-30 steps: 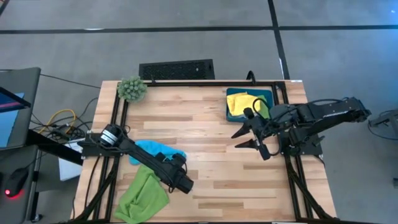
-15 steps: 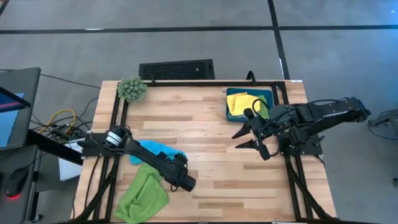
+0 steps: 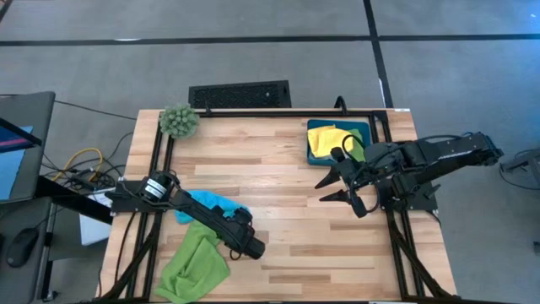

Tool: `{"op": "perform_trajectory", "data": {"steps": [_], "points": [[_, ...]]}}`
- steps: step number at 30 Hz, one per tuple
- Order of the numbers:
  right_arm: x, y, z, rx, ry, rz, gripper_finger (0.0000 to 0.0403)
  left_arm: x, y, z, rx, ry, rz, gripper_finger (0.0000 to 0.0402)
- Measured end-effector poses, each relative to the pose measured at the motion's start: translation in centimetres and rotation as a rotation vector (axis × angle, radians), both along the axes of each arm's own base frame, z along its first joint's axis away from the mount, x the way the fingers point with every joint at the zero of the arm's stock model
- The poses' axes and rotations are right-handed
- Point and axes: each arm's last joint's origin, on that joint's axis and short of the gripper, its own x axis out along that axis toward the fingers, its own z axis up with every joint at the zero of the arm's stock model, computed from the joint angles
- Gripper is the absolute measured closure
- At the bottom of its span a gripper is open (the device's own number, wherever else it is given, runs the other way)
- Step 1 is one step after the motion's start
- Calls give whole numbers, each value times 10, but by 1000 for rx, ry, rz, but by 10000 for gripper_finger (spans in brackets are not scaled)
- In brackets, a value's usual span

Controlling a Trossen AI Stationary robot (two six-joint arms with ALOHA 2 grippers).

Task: Fold microfiber towels
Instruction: Fold the light blue microfiber cloth

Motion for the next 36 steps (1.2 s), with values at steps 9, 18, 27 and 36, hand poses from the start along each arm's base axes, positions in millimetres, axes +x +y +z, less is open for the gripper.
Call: {"op": "perform_trajectory", "data": {"steps": [9, 18, 27, 36], "points": [[0, 0, 0, -10, -4, -3, 207, 3, 0, 32, -6, -19, -16, 401], [1, -7, -1, -14, 6, -41, 207, 13, 13, 101, 25, -48, -59, 401], [16, -11, -16, -37, 103, -68, 207, 37, 44, 147, 35, -205, -133, 401], [26, -10, -27, -24, 176, -143, 207, 52, 86, 193, 88, -338, -189, 401]]}}
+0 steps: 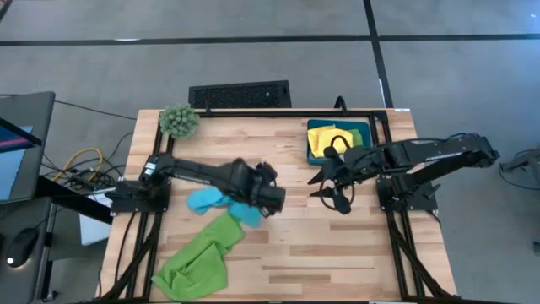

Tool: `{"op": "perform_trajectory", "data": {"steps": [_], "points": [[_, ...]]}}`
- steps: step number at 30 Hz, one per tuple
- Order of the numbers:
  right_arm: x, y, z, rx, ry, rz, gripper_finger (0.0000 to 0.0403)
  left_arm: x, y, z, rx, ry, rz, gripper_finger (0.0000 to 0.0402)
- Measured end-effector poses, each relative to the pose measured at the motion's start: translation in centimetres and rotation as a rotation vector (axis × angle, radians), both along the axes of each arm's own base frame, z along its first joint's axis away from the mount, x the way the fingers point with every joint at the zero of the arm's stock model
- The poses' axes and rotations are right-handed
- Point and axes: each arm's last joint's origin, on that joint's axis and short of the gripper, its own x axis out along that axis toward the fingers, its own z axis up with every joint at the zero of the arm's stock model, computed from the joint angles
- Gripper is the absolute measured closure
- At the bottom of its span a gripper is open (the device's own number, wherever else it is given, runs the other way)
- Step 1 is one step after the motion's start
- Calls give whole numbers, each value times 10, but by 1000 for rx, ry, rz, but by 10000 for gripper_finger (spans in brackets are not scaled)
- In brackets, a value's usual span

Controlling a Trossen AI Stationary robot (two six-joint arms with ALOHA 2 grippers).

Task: Fold microfiber towels
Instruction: Fold the light blue microfiber cloth

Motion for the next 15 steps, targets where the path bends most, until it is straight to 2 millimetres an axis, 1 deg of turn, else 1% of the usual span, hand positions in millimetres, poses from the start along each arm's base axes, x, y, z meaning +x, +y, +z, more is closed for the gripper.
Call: {"op": "perform_trajectory", "data": {"steps": [3, 8, 11, 15], "points": [[1, -1, -3, -42, 16, -40, 207, 2, 15, 19, 17, -52, -22, 401], [3, -2, -2, -30, 2, -74, 207, 0, 37, 51, 46, -148, -60, 401], [4, -2, -1, -9, -11, -98, 207, -12, 52, 61, 54, -149, -38, 401], [4, -5, 0, -31, -21, -197, 207, -22, 67, 79, 75, -215, -28, 401]]}}
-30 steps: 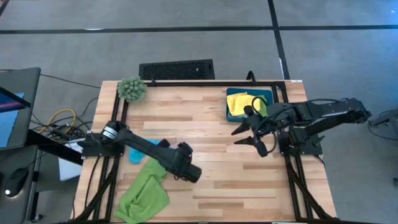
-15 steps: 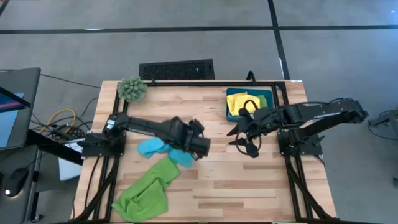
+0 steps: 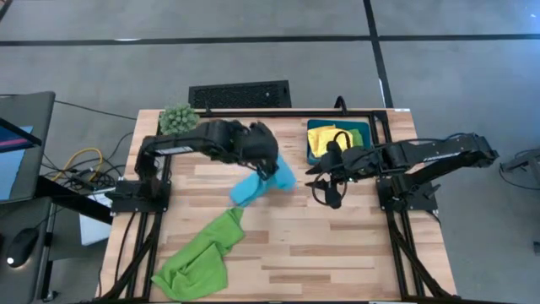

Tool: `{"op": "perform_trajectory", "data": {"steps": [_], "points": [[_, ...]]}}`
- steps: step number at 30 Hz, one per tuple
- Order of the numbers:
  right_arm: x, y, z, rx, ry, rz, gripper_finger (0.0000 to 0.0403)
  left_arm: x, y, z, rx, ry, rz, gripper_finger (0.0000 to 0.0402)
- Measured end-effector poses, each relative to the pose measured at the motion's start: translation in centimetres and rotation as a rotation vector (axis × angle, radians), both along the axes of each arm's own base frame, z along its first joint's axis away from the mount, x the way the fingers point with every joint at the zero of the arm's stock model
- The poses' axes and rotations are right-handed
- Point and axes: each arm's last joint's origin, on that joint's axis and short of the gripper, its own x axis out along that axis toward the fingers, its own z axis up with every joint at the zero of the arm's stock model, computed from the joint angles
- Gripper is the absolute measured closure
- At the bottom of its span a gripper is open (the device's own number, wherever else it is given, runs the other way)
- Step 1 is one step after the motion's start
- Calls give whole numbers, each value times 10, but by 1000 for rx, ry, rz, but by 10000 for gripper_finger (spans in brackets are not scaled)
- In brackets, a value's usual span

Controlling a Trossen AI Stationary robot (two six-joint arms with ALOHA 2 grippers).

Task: Fold microfiber towels
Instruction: Fold the light blue microfiber cloth

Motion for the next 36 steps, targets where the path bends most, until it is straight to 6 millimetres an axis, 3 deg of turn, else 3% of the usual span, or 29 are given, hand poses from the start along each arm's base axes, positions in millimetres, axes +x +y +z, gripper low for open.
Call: {"op": "perform_trajectory", "data": {"steps": [6, 11, 21, 28, 36], "points": [[11, -1, -5, -69, -9, -79, 207, -16, 18, 18, 48, -46, 39, 401], [32, 1, -16, -155, -16, -76, 207, -22, 29, 30, 90, -106, 56, 401], [74, -1, -46, -340, -13, -118, 207, -18, 31, 44, 117, -230, -10, 401], [87, -19, -68, -391, 79, -221, 207, -18, 28, 45, 112, -234, -18, 401], [89, -26, -72, -387, 96, -243, 217, -18, 28, 45, 110, -234, -20, 401]]}}
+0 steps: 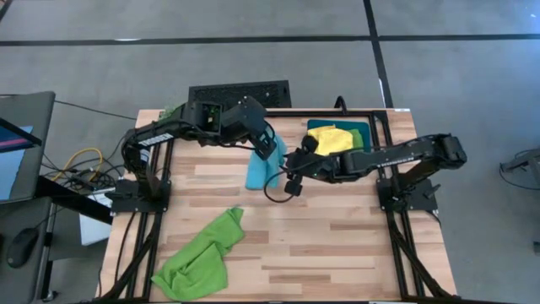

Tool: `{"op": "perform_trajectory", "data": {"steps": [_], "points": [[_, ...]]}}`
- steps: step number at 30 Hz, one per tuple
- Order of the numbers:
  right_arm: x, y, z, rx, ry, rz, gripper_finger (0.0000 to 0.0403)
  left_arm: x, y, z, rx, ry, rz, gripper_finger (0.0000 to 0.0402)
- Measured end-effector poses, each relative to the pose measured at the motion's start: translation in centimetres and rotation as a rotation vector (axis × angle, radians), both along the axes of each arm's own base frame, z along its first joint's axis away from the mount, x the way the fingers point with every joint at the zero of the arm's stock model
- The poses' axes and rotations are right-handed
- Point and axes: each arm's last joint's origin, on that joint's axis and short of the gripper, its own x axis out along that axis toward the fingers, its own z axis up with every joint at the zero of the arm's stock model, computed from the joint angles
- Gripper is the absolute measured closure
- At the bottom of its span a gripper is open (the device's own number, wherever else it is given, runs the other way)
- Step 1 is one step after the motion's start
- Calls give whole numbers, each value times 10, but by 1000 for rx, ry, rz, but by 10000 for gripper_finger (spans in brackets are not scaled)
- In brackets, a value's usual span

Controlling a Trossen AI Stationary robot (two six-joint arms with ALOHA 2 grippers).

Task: Fold microfiber towels
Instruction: Fold the light blue microfiber cloth

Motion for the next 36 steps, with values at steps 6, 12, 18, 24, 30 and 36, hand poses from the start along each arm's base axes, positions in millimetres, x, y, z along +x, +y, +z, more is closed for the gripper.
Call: {"op": "perform_trajectory", "data": {"steps": [6, 12, 18, 24, 30, 36], "points": [[-1, -9, -1, -12, 17, -21, 272, -1, 0, -1, -1, 8, 0, 401], [-3, -12, -4, -54, 82, 4, 376, -4, 0, -3, -4, 50, 3, 401], [-10, -14, 2, -54, 115, 63, 390, -14, -1, -11, -42, 167, 29, 401], [-32, -31, 32, -83, 60, 52, 395, -19, 0, -13, -43, 218, 11, 401], [-51, -56, 82, -134, -7, -18, 398, -23, 13, -10, 9, 241, 24, 401], [-61, -76, 129, -188, -99, -84, 400, -29, 41, -9, 86, 304, 53, 401]]}}
